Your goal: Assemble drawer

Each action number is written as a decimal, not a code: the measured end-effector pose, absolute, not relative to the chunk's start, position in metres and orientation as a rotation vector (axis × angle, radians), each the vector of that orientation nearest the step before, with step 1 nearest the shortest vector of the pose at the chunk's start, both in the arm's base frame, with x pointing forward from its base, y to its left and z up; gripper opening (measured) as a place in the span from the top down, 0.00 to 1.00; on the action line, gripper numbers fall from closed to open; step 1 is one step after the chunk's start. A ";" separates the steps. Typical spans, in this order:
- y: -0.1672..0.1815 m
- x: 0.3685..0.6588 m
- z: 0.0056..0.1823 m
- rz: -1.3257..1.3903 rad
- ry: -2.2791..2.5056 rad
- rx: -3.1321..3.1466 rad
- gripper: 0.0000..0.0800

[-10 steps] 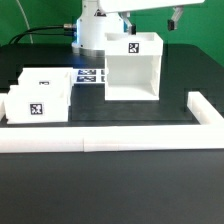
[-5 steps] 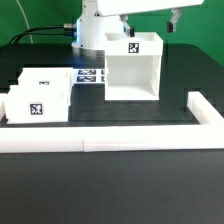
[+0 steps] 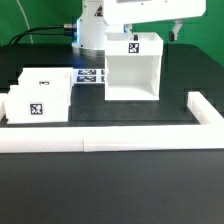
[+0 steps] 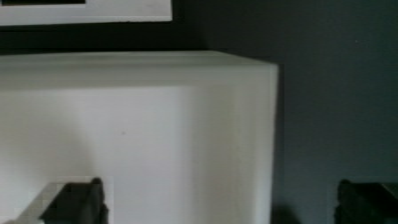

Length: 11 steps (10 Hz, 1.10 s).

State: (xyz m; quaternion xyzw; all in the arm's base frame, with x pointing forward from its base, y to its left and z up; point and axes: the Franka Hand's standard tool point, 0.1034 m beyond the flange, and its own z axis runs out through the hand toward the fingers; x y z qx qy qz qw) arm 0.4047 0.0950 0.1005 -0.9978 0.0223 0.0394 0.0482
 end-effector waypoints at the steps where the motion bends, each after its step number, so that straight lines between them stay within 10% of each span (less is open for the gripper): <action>1: 0.097 0.404 0.099 0.120 0.071 -3.042 0.19; 2: 0.097 0.405 0.099 0.119 0.072 -3.042 0.19; 7: 0.096 0.405 0.099 0.119 0.073 -3.042 0.95; 11: 0.096 0.405 0.099 0.117 0.075 -3.042 0.95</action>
Offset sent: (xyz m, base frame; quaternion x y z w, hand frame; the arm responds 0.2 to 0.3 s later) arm 0.0000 0.0000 0.0000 0.0000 0.0000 0.0000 1.0000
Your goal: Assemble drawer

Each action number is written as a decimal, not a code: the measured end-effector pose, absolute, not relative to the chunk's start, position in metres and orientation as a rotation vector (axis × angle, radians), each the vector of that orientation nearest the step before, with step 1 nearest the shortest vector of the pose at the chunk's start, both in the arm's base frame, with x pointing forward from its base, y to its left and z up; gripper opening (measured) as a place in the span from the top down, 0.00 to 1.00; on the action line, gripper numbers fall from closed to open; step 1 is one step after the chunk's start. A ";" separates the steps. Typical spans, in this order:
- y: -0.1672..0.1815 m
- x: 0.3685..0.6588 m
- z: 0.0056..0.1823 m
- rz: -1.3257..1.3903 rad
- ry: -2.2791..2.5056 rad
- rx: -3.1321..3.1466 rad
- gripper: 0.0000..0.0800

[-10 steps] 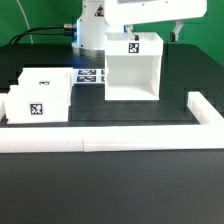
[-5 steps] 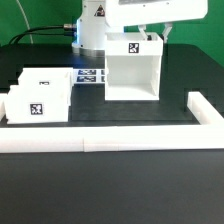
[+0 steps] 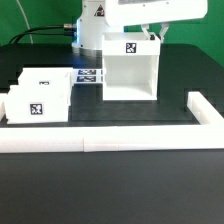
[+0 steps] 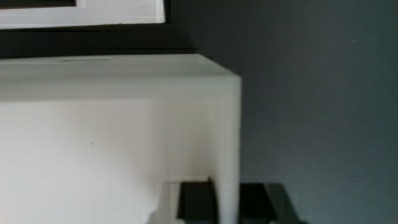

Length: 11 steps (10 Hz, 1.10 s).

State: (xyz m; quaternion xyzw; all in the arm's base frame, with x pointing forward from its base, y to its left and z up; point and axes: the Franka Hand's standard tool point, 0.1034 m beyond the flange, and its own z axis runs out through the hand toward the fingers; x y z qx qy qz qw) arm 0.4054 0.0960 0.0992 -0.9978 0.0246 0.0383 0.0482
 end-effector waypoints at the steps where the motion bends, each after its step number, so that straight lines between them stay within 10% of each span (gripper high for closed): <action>1: 0.096 0.405 0.099 0.117 0.075 -3.042 0.95; 5: 0.096 0.407 0.100 0.114 0.077 -3.042 0.95; 11: 0.085 0.496 0.100 0.027 0.142 -3.012 0.95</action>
Offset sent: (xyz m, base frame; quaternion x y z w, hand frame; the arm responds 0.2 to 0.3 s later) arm 0.0000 0.0000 0.0000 0.0000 0.0000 0.0000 1.0000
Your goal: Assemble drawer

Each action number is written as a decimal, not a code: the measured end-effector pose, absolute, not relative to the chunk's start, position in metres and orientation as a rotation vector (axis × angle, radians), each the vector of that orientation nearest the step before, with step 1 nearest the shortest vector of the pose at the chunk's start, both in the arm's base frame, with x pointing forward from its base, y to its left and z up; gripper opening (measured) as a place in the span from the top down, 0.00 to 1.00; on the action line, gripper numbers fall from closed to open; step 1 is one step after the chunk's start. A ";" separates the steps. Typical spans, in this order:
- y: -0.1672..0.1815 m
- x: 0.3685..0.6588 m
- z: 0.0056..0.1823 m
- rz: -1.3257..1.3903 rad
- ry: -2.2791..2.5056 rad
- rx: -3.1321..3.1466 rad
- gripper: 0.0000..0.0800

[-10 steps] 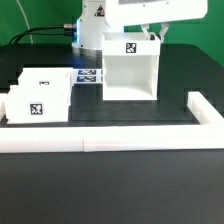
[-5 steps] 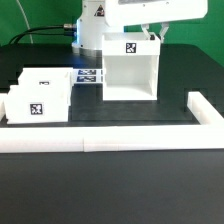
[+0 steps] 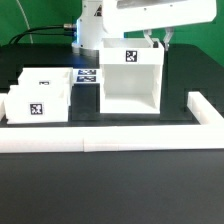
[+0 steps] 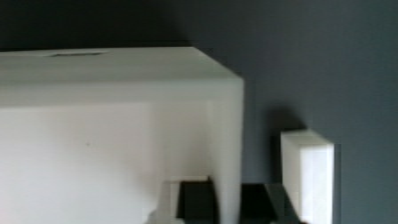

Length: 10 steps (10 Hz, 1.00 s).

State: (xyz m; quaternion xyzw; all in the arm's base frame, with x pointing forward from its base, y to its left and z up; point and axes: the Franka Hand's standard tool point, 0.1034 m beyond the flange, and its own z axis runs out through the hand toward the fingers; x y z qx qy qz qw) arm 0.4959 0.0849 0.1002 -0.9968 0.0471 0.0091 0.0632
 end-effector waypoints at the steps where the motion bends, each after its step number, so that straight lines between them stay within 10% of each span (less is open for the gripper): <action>1: 0.083 0.510 0.100 0.013 0.153 -3.008 0.95; 10: 0.081 0.570 0.103 -0.078 0.244 -2.984 0.94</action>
Offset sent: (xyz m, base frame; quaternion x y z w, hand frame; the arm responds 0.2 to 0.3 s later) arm 0.0465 -0.0053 -0.0138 0.0012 0.0036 0.0016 1.0000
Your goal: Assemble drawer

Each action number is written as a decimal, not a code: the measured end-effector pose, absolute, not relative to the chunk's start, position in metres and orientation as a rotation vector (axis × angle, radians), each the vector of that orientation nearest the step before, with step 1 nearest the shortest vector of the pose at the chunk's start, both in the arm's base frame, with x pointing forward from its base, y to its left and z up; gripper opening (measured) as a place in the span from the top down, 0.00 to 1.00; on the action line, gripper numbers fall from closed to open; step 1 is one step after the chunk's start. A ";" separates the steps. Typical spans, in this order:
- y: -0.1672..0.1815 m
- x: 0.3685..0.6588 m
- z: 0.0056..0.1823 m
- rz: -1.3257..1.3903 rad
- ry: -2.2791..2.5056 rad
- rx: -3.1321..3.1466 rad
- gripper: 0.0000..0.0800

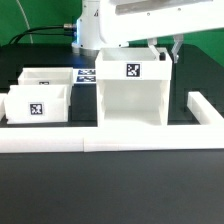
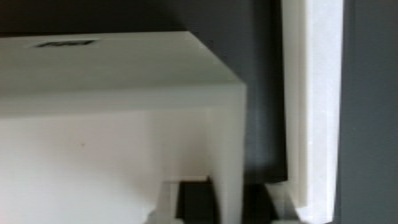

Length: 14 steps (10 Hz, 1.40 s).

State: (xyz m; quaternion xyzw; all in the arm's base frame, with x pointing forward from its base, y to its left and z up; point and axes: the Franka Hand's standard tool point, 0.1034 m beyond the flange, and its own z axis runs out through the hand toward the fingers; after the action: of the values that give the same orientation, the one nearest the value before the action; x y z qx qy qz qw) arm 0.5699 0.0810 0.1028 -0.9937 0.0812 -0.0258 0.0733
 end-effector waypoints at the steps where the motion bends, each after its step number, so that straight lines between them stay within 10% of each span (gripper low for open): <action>1: 0.082 0.570 0.103 -0.075 0.337 -2.973 0.94; 14: 0.092 0.583 0.102 0.050 1.643 -2.470 0.94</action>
Offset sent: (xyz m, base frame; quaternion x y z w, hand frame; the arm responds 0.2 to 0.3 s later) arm 0.0000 0.0000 0.0000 0.0000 0.0000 0.1938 0.9810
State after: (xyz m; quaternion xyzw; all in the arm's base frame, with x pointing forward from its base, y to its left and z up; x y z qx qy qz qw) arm 0.5825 0.0923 0.1023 -0.8294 0.5516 0.0167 0.0873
